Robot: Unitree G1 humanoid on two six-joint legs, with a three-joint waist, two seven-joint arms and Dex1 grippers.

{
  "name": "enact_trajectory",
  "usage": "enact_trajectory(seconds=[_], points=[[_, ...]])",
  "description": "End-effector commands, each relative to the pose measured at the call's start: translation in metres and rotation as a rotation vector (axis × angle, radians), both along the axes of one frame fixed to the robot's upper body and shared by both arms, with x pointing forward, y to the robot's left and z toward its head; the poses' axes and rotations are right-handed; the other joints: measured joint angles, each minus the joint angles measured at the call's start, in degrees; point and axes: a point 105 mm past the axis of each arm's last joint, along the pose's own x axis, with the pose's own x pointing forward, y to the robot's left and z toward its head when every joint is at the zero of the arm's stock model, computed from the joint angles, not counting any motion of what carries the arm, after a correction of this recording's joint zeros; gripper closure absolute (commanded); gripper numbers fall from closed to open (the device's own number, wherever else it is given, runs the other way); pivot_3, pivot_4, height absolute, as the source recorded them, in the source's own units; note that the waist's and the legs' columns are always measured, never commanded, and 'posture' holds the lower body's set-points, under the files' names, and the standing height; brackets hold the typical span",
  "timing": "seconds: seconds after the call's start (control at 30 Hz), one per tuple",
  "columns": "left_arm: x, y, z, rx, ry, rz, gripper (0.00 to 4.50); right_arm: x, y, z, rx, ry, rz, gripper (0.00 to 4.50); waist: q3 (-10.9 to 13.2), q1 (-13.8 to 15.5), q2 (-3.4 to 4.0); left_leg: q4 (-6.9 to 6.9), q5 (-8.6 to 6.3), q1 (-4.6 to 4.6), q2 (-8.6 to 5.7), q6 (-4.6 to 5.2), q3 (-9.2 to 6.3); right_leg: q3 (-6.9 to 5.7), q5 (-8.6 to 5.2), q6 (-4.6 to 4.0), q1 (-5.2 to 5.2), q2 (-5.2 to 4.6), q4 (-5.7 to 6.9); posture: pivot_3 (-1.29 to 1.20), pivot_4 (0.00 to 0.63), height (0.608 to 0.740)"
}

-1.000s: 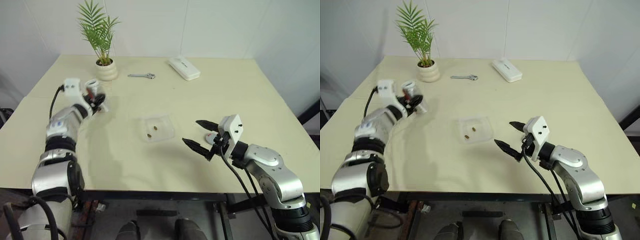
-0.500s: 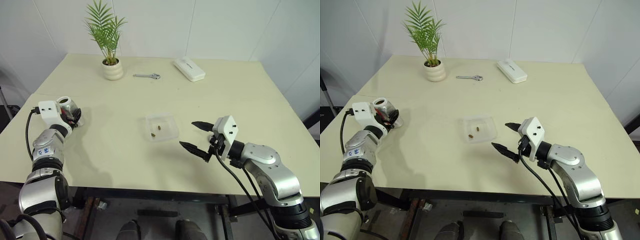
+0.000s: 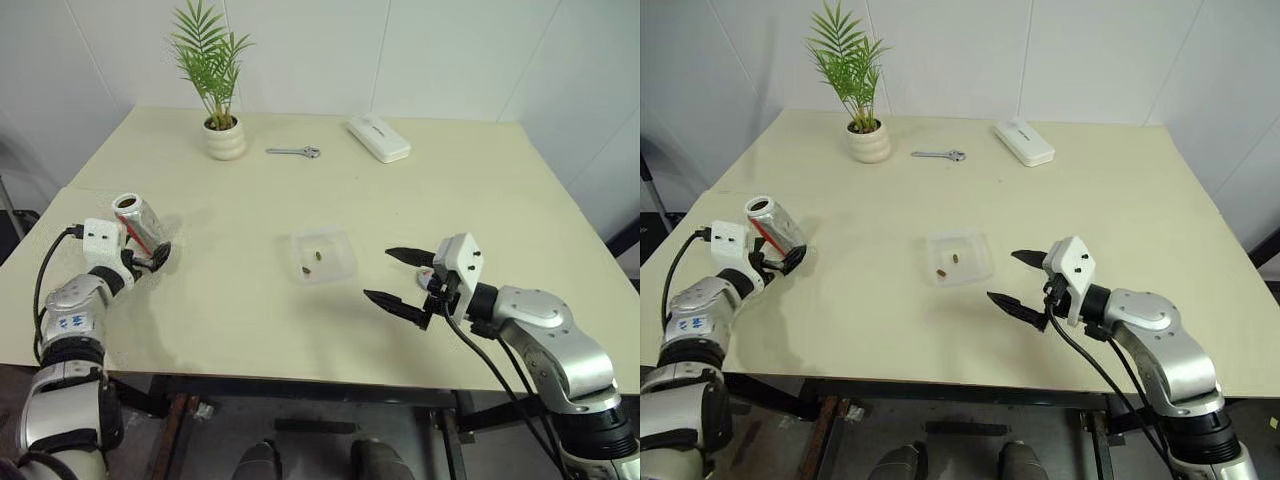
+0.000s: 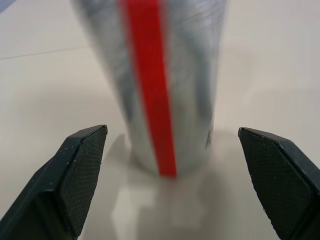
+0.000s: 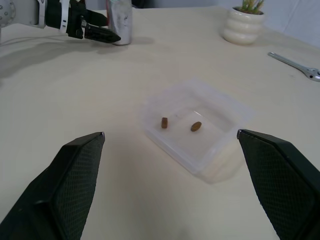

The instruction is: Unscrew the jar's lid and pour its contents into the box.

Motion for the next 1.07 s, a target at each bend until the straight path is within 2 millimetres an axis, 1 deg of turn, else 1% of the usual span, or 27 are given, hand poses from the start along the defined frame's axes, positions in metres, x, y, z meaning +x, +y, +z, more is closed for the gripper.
enact_trajectory(seconds=[0.03, 0.07, 0.1, 0.13, 0.17, 0.23, 0.27, 0.3, 0.33, 0.37, 0.4, 0.5, 0.57, 0.6, 0.67, 0.73, 0.8, 0.83, 0.93, 1.07], points=[[-0.009, 0.004, 0.018, 0.083, -0.025, -0.035, 0.03, -0.015, -0.001, 0.023, 0.006, -0.091, 0.056, 0.0, 0.0, 0.0, 0.0, 0.0, -0.01, 0.0, 0.02, 0.0, 0.0, 0.0, 0.01, -0.02, 0.0, 0.0, -0.01, 0.0, 0.15, 0.74], [-0.02, 0.007, 0.013, 0.112, 0.013, -0.068, 0.03, -0.018, -0.002, 0.025, 0.0, -0.116, 0.069, 0.0, 0.0, 0.0, -0.01, 0.01, -0.01, 0.01, 0.02, 0.0, 0.0, -0.01, 0.02, -0.03, 0.01, 0.0, -0.01, 0.0, 0.15, 0.74], [-0.033, 0.011, 0.009, 0.177, 0.047, -0.105, 0.03, -0.023, -0.005, 0.027, -0.009, -0.131, 0.085, 0.0, 0.0, -0.3, -0.02, 0.0, -0.01, 0.01, 0.06, 0.0, 0.01, -0.03, 0.04, -0.08, 0.01, 0.01, -0.06, 0.0, 0.15, 0.74], [-0.043, 0.013, 0.007, 0.223, 0.072, -0.133, 0.03, -0.027, -0.007, 0.028, -0.016, -0.139, 0.095, 0.0, 0.0, -0.5, -0.02, -0.04, -0.03, 0.03, 0.12, -0.03, 0.07, -0.04, 0.05, -0.13, 0.01, 0.02, -0.13, 0.0, 0.15, 0.74], [-0.053, 0.014, 0.008, 0.271, 0.082, -0.174, 0.03, -0.028, -0.011, 0.033, -0.009, -0.173, 0.101, 0.0, 0.0, -0.9, -0.03, -0.13, -0.05, 0.06, 0.17, -0.05, 0.13, -0.04, 0.06, -0.17, 0.02, 0.02, -0.22, 0.0, 0.15, 0.74], [-0.065, 0.009, 0.015, 0.345, 0.081, -0.262, 0.03, -0.031, -0.016, 0.033, -0.041, -0.146, 0.138, 0.0, 0.0, -1.2, -0.03, -0.25, -0.07, 0.08, 0.24, -0.06, 0.15, -0.1, 0.03, -0.24, 0.01, 0.01, -0.28, 0.0, 0.15, 0.74], [-0.07, 0.001, 0.018, 0.383, 0.079, -0.332, 0.03, -0.031, -0.02, 0.037, -0.032, -0.155, 0.138, 0.0, 0.0, -1.3, -0.03, -0.28, -0.08, 0.1, 0.25, -0.07, 0.17, -0.1, 0.01, -0.28, 0.0, 0.0, -0.28, 0.0, 0.15, 0.74], [-0.076, -0.014, 0.024, 0.406, 0.058, -0.428, 0.03, -0.03, -0.025, 0.043, -0.001, -0.15, 0.134, 0.0, 0.0, -1.2, -0.03, -0.34, -0.08, 0.19, 0.27, -0.07, 0.2, -0.1, -0.02, -0.36, 0.01, -0.01, -0.28, 0.0, 0.15, 0.74], [-0.08, -0.025, 0.028, 0.419, 0.041, -0.495, 0.03, -0.029, -0.031, 0.049, 0.027, -0.152, 0.129, 0.0, 0.0, -1.2, -0.03, -0.35, -0.08, 0.2, 0.35, -0.08, 0.2, -0.15, -0.1, -0.59, 0.03, 0.01, -0.29, 0.0, 0.15, 0.74], [-0.083, -0.032, 0.03, 0.425, 0.031, -0.538, 0.03, -0.029, -0.034, 0.052, 0.044, -0.151, 0.127, 0.0, 0.0, -1.1, -0.03, -0.37, -0.08, 0.22, 0.38, -0.08, 0.2, -0.16, -0.26, -0.97, 0.07, 0.0, -0.33, 0.0, 0.15, 0.74], [-0.087, -0.044, 0.034, 0.426, 0.023, -0.604, 0.03, -0.028, -0.039, 0.054, 0.029, -0.147, 0.118, 0.0, 0.0, -1.1, -0.03, -0.36, -0.08, 0.22, 0.39, -0.08, 0.2, -0.16, -0.34, -1.14, 0.07, -0.01, -0.34, 0.0, 0.15, 0.74], [-0.102, -0.081, 0.043, 0.4, 0.019, -0.807, 0.03, -0.029, -0.053, 0.053, -0.055, -0.136, 0.08, 0.0, 0.0, -1.2, -0.03, -0.37, -0.08, 0.22, 0.4, -0.08, 0.26, -0.11, -0.32, -1.19, 0.08, -0.03, -0.4, 0.0, 0.15, 0.74], [-0.111, -0.099, 0.049, 0.408, 0.005, -0.923, 0.03, -0.033, -0.062, 0.052, -0.094, -0.115, 0.065, 0.0, 0.0, -1.3, -0.03, -0.43, -0.09, 0.25, 0.41, -0.07, 0.3, -0.07, -0.32, -1.19, 0.09, -0.02, -0.44, 0.0, 0.15, 0.74], [-0.112, -0.105, 0.053, 0.396, 0.0, -0.959, 0.03, -0.034, -0.067, 0.05, -0.114, -0.103, 0.055, 0.0, 0.0, -1.3, -0.03, -0.47, -0.09, 0.27, 0.42, -0.07, 0.32, -0.06, -0.32, -1.18, 0.07, 0.0, -0.44, 0.0, 0.15, 0.74], [-0.105, -0.11, 0.063, 0.36, -0.024, -0.966, 0.03, -0.036, -0.074, 0.047, -0.148, -0.098, 0.036, 0.0, 0.0, -1.3, -0.03, -0.5, -0.09, 0.33, 0.45, -0.07, 0.33, -0.04, -0.31, -1.16, 0.08, 0.09, -0.43, 0.0, 0.15, 0.74], [-0.103, -0.114, 0.063, 0.334, -0.004, -0.981, 0.03, -0.033, -0.076, 0.05, -0.152, -0.119, 0.016, 0.0, 0.0, -1.4, -0.03, -0.48, -0.09, 0.4, 0.54, -0.07, 0.34, 0.01, -0.3, -1.15, 0.1, 0.25, -0.38, 0.0, 0.15, 0.74], [-0.104, -0.116, 0.059, 0.329, 0.026, -0.997, 0.03, -0.032, -0.077, 0.051, -0.152, -0.127, 0.011, 0.0, 0.0, -1.9, -0.03, -0.49, -0.09, 0.59, 0.57, -0.07, 0.47, 0.19, -0.3, -1.15, 0.16, 0.33, -0.34, 0.0, 0.15, 0.74], [-0.104, -0.12, 0.059, 0.329, 0.036, -1.002, 0.03, -0.031, -0.08, 0.052, -0.158, -0.125, 0.011, 0.0, 0.0, -2.1, -0.03, -0.52, -0.1, 0.7, 0.59, -0.08, 0.57, 0.29, -0.31, -1.15, 0.2, 0.36, -0.34, 0.0, 0.15, 0.74], [-0.097, -0.111, 0.063, 0.319, 0.008, -0.949, 0.03, -0.036, -0.074, 0.047, -0.154, -0.103, 0.039, 0.0, 0.0, -2.3, -0.03, -0.55, -0.09, 0.78, 0.61, -0.08, 0.62, 0.37, -0.32, -1.17, 0.22, 0.39, -0.33, 0.0, 0.15, 0.74], [-0.094, -0.117, 0.068, 0.306, -0.019, -0.94, 0.03, -0.037, -0.076, 0.041, -0.147, -0.081, 0.034, 0.0, 0.0, -2.2, -0.03, -0.57, -0.11, 0.78, 0.64, -0.1, 0.64, 0.41, -0.31, -1.16, 0.22, 0.41, -0.36, 0.0, 0.15, 0.74]])
